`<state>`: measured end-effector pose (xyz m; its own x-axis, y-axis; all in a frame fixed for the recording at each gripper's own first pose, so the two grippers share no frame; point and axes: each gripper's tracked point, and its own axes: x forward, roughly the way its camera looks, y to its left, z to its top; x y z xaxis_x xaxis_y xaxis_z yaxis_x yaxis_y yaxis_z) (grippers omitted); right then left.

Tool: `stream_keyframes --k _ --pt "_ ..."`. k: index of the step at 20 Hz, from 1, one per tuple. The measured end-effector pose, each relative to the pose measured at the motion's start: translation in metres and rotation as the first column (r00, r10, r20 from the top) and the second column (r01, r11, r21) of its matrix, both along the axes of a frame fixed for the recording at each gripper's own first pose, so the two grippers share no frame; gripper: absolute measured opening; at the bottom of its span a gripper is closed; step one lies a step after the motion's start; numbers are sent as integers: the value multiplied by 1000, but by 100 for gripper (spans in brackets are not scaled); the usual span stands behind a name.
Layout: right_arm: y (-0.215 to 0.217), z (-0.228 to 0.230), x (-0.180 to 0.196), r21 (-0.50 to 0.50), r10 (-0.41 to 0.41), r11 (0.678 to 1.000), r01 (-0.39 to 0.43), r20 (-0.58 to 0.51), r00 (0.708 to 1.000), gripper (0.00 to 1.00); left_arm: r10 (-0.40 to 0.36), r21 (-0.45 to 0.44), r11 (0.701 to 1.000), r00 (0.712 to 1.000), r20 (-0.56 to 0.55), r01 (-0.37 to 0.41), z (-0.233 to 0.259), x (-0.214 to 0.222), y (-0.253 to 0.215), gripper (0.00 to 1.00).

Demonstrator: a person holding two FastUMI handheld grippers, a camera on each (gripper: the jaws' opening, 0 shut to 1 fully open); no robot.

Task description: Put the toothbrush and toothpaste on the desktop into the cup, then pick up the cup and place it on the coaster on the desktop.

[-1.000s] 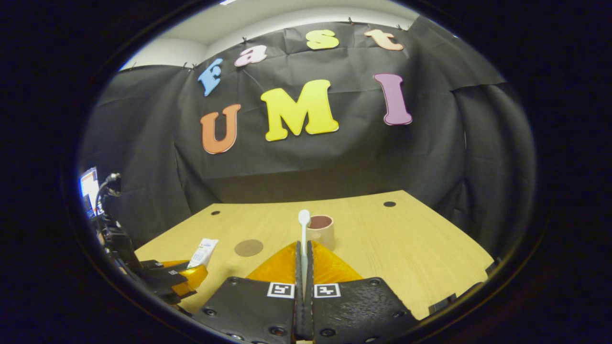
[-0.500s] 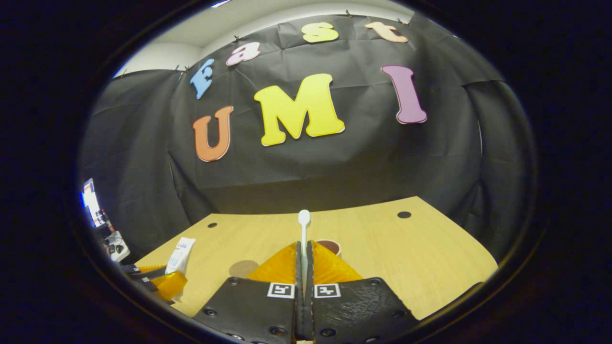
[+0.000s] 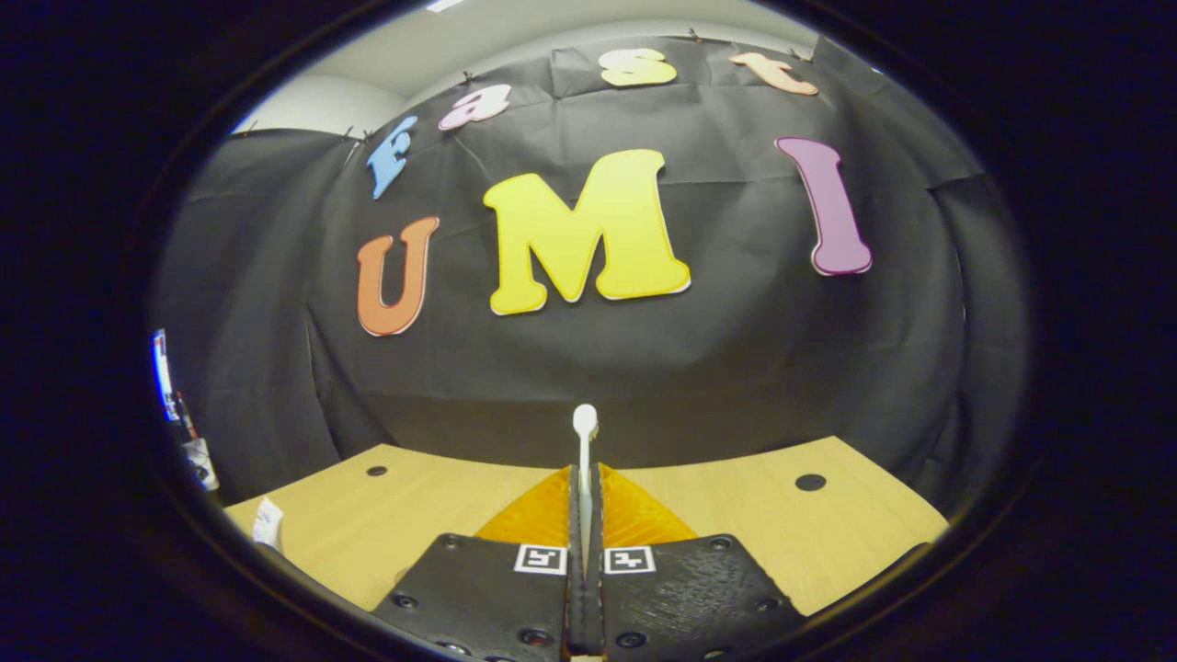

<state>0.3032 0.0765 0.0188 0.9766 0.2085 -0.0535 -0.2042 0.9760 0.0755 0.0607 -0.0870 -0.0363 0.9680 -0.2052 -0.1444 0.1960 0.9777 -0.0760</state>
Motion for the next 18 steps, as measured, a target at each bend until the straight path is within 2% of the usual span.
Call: stream_keyframes --k 5,8,11,18 --pt "2 -17 26 -34 -21 999 21 -6 1000 0 0 13 1000 1000 -7 0 1 15 -3 40" --pt "-1 -22 31 -40 -23 999 23 -10 1000 0 30 29 999 1000 4 -30 0 15 14 40" --pt "-3 -23 32 -49 -27 998 27 -8 1000 1 49 31 998 999 -2 -49 -3 17 23 40" --pt "-6 -31 22 -56 -19 998 17 -41 999 7 21 18 1000 1000 -18 -21 -5 9 6 40"
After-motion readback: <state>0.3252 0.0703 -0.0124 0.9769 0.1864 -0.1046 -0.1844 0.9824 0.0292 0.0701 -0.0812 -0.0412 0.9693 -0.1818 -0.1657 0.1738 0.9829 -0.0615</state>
